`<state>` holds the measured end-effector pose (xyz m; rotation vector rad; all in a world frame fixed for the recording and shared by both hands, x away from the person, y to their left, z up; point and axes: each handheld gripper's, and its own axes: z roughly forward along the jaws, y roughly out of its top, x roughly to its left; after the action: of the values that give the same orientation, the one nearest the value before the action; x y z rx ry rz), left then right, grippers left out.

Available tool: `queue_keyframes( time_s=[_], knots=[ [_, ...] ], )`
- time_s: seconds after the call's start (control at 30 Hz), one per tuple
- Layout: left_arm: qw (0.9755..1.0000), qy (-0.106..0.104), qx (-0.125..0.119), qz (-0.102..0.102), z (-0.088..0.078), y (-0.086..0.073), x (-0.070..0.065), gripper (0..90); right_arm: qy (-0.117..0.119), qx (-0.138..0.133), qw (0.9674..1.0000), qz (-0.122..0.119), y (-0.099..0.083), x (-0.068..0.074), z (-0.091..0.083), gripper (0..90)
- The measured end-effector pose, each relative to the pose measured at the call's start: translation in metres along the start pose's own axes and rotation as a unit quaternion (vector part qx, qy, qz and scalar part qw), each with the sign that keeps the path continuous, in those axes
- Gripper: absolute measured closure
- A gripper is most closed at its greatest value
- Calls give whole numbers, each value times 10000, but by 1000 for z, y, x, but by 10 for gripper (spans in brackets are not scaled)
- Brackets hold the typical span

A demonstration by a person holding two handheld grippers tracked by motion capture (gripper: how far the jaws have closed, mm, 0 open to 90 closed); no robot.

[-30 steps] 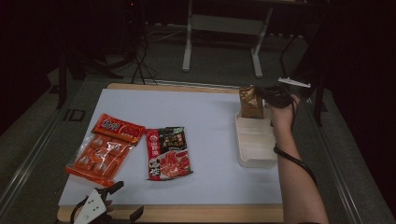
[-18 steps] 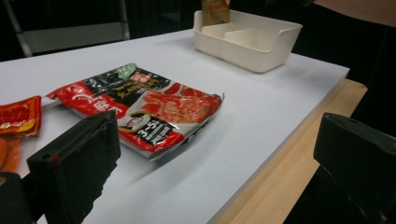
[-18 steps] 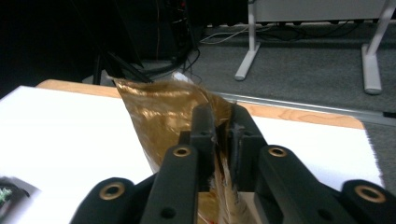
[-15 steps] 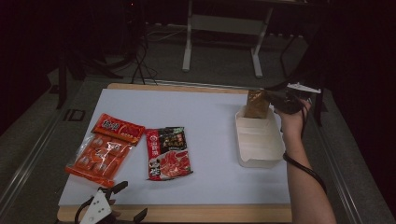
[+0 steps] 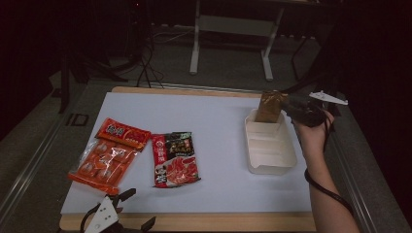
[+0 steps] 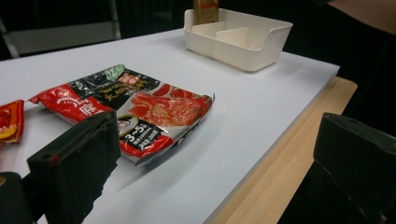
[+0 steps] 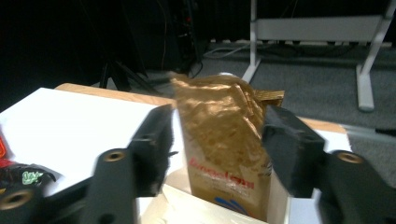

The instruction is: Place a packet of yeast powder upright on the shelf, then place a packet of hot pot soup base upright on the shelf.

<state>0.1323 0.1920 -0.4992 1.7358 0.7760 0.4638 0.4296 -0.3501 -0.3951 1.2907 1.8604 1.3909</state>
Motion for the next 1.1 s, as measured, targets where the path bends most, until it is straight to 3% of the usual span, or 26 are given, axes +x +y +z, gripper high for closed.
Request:
queue_keyframes(
  time_s=[0.13, 0.23, 0.33, 0.5, 0.57, 0.63, 0.73, 0.93, 1.1],
  knots=[
    [9998, -103, 26, -188, 3, 3, 1, 13, 100, -71, 9999, -37, -2, 9, -14, 315],
    [9998, -84, 130, -96, 7, 8, 1, 13, 247, -124, 9995, -144, -8, 20, -26, 212],
    [9997, -100, 142, -150, 12, 13, 1, 13, 466, -151, 9988, -86, -16, 30, -36, 151],
    [9996, -82, 258, -118, 23, 21, 5, 13, 754, -209, 9969, -120, -33, 47, -50, 111],
    [9996, -43, 249, -140, 27, 25, 7, 13, 960, -227, 9951, -91, -37, 53, -56, 115],
    [9995, -112, 249, -183, 32, 28, 10, 12, 1009, -244, 9945, -152, -42, 60, -60, 135],
    [9992, -125, 314, -225, 41, 31, 13, 13, 1284, -343, 9909, -224, -51, 69, -68, 142],
    [9976, -222, 533, -376, 63, 32, 15, 13, 1465, -489, 9876, -264, -69, 82, -84, 179],
    [9971, -321, 607, -329, 79, 37, 14, 13, 1619, -520, 9848, -342, -79, 94, -96, 156]
  ],
)
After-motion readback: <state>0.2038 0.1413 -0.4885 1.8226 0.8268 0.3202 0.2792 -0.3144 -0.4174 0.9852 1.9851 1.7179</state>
